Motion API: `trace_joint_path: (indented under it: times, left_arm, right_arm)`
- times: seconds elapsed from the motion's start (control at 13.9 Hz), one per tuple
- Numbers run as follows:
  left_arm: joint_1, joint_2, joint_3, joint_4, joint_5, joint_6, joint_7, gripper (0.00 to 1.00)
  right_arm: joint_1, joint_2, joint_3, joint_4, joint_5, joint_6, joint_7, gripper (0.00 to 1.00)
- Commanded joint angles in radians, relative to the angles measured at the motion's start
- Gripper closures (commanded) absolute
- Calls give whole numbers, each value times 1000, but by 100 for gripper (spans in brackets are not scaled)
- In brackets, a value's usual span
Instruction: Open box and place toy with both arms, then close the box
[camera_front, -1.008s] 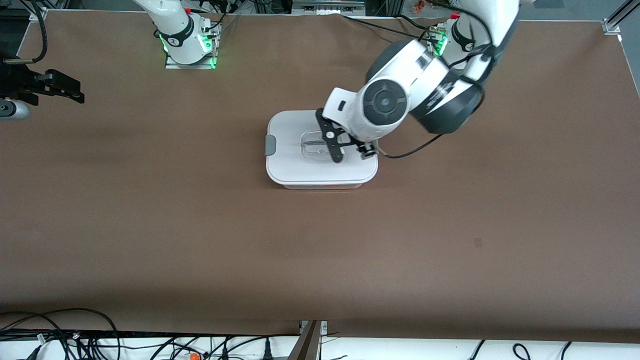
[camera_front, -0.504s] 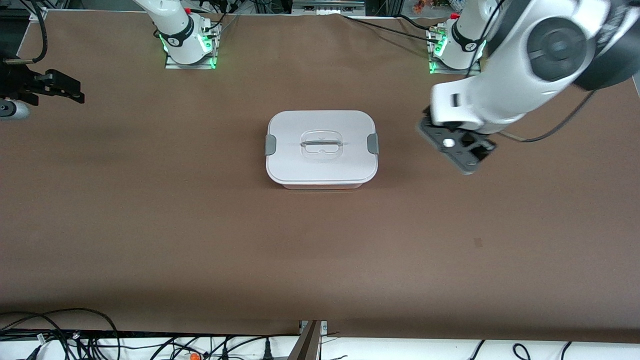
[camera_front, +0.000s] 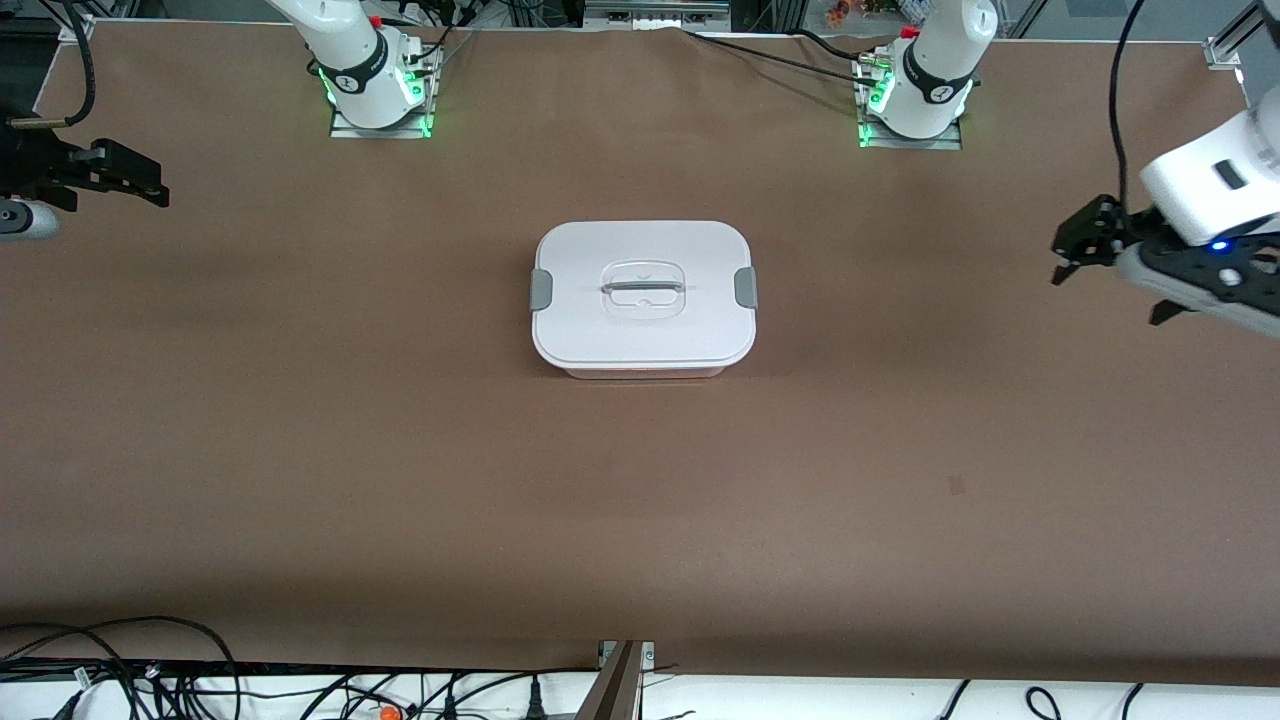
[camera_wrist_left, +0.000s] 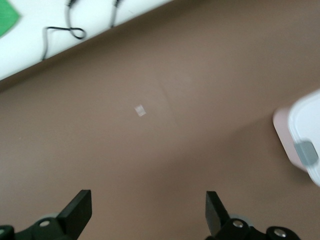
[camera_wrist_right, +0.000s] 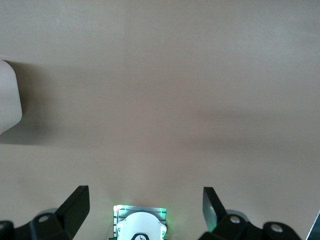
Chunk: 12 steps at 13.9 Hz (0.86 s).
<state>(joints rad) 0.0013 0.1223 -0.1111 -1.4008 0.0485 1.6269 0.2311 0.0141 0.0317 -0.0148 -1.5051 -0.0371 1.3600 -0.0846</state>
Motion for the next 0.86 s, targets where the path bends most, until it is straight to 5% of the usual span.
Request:
trace_joint_path:
  times: [0.0, 0.22, 0.43, 0.79]
  left_arm:
    - [-10, -202, 57, -317, -26, 113, -229, 0]
    - [-29, -231, 80, -362, -18, 58, -239, 0]
    - [-121, -217, 186, -346, -19, 18, -239, 0]
    - [-109, -205, 180, -331, -18, 16, -240, 0]
  right_arm:
    - [3, -12, -5, -7, 14, 5, -1, 0]
    - [3, -12, -5, -7, 14, 5, -3, 0]
    - [3, -12, -5, -7, 14, 5, -3, 0]
    - [3, -12, -5, -7, 14, 5, -3, 0]
